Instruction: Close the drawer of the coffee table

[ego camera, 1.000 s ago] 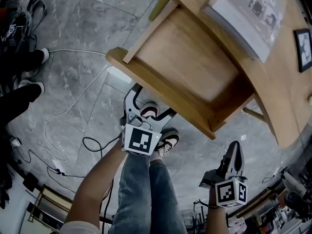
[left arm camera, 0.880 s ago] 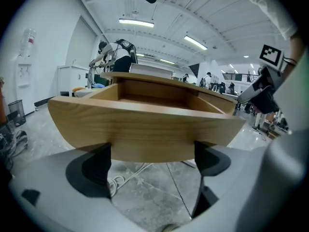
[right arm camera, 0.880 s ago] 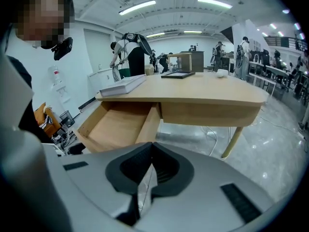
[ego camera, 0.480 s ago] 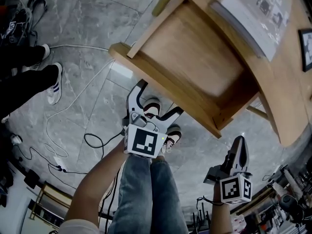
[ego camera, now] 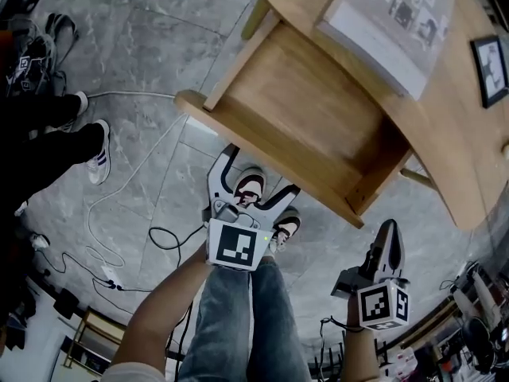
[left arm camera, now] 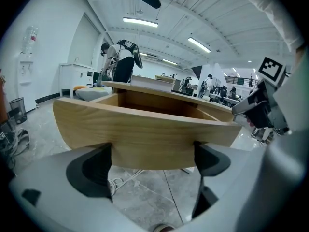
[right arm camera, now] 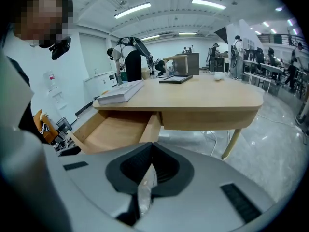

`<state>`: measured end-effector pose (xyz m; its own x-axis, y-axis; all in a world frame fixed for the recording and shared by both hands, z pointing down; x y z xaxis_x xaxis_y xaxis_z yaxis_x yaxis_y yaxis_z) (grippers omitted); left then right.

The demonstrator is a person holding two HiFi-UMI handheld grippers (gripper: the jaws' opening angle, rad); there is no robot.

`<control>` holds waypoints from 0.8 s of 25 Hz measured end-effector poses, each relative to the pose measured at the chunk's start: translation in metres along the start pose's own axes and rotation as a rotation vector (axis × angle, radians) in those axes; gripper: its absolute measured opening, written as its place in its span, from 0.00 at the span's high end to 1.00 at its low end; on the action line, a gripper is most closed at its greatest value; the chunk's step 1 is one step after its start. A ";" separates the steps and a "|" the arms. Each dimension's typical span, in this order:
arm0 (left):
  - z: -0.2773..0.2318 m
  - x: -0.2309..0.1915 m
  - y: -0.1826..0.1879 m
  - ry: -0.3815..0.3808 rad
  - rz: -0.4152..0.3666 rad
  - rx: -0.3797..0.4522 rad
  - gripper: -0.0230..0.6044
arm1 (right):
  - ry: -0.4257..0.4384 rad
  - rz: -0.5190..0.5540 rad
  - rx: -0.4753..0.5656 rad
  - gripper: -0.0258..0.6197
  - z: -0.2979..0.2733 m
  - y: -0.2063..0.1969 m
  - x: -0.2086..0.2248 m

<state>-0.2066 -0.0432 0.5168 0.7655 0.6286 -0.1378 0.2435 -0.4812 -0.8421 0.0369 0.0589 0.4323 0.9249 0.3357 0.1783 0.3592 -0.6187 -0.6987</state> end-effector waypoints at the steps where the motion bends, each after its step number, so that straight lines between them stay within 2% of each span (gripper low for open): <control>1: 0.000 0.000 0.001 0.001 0.001 -0.005 0.11 | -0.008 -0.010 0.000 0.96 0.001 0.001 0.002; 20: -0.049 -0.008 0.034 -0.020 -0.013 0.002 0.11 | -0.118 -0.150 0.010 0.96 -0.008 -0.002 0.029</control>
<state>-0.1759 -0.0944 0.5148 0.7505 0.6465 -0.1372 0.2519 -0.4718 -0.8450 0.0640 0.0637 0.4444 0.8397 0.5053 0.1988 0.4904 -0.5483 -0.6775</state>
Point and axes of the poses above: the fingertips, and each gripper's own axes: z backward along the fingers, x to its right, y out of its top, the point moved 4 cm from there along z, backward along the fingers, and after that the axes turned 2 degrees about y, right-handed, at the moved point
